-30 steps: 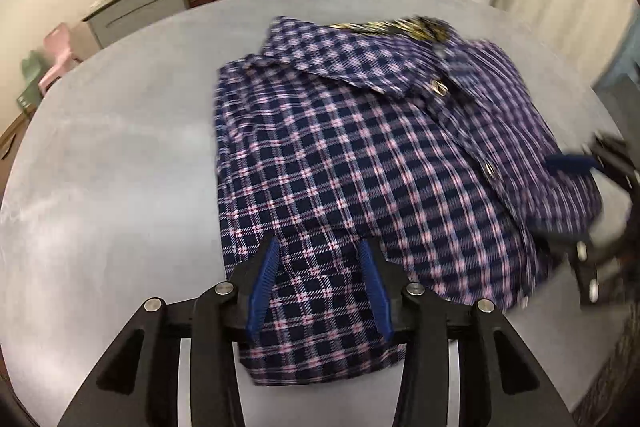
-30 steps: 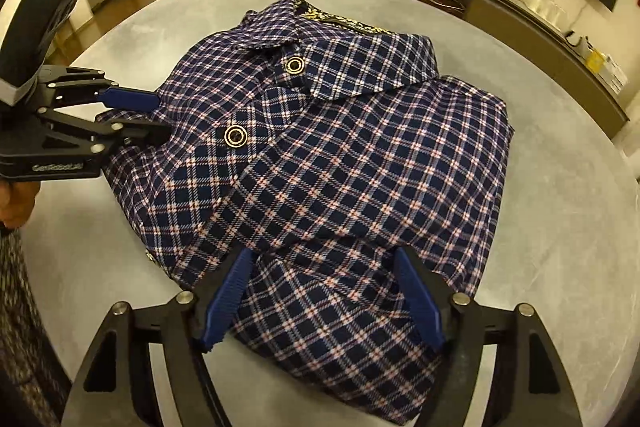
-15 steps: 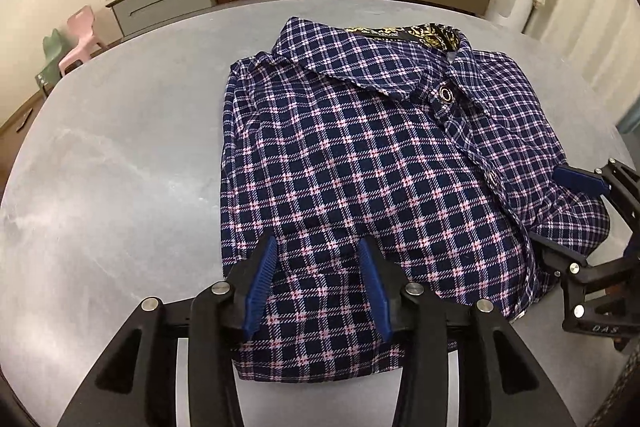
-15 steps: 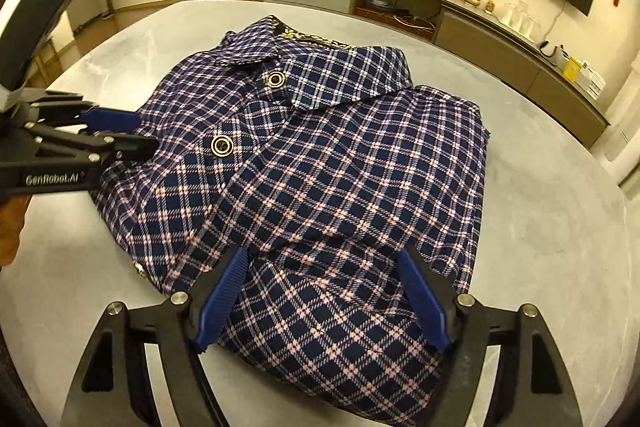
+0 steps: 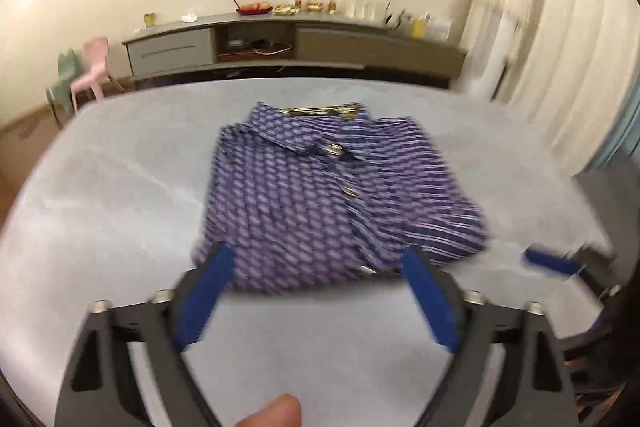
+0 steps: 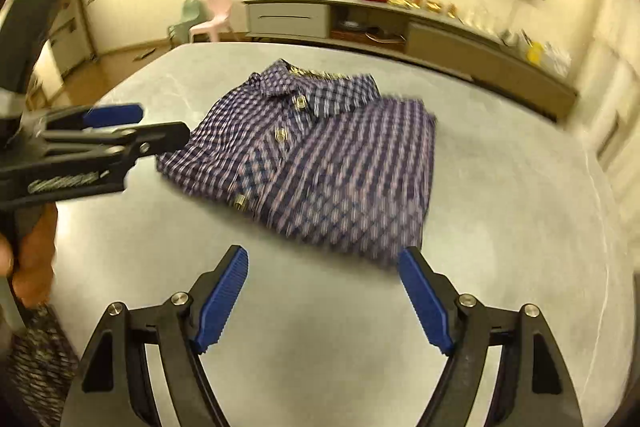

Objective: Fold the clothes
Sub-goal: 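Release the shirt and smooth the folded bundle with both grippers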

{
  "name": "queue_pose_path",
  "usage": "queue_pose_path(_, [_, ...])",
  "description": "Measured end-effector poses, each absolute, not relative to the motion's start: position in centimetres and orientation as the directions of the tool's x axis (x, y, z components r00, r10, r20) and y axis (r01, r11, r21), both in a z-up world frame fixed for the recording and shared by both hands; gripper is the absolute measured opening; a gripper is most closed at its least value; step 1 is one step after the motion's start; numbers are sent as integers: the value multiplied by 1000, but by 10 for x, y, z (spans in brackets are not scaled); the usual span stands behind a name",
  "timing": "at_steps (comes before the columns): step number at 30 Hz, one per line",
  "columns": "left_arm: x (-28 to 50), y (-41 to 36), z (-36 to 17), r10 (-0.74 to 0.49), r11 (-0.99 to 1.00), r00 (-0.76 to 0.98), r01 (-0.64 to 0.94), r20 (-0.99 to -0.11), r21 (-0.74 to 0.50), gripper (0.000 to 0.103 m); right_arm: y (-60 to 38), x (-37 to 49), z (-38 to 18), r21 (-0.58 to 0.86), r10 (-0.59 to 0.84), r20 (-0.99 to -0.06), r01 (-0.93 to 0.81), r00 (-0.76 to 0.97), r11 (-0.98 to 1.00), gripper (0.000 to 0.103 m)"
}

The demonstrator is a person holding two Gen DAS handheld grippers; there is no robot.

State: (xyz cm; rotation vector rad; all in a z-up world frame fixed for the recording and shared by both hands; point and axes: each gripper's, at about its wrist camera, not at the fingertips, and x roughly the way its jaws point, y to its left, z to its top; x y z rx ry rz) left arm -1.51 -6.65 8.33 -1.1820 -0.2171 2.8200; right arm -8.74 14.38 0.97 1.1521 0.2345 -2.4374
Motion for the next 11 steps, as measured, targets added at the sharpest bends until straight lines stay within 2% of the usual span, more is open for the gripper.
queue_pose_path(3, [2,-47,66,170,-976,-687,-16,-707,-219,103,151,-63,5,104,-343,-774,428,-532,-898,79])
queue_pose_path(5, [5,-35,59,170,-973,-674,2,-719,-231,103,151,-55,4,100,-340,-772,425,-538,-900,79])
queue_pose_path(11, [18,-29,62,45,-992,-680,55,-732,-113,103,151,-51,-4,18,-248,-778,375,-577,-927,80])
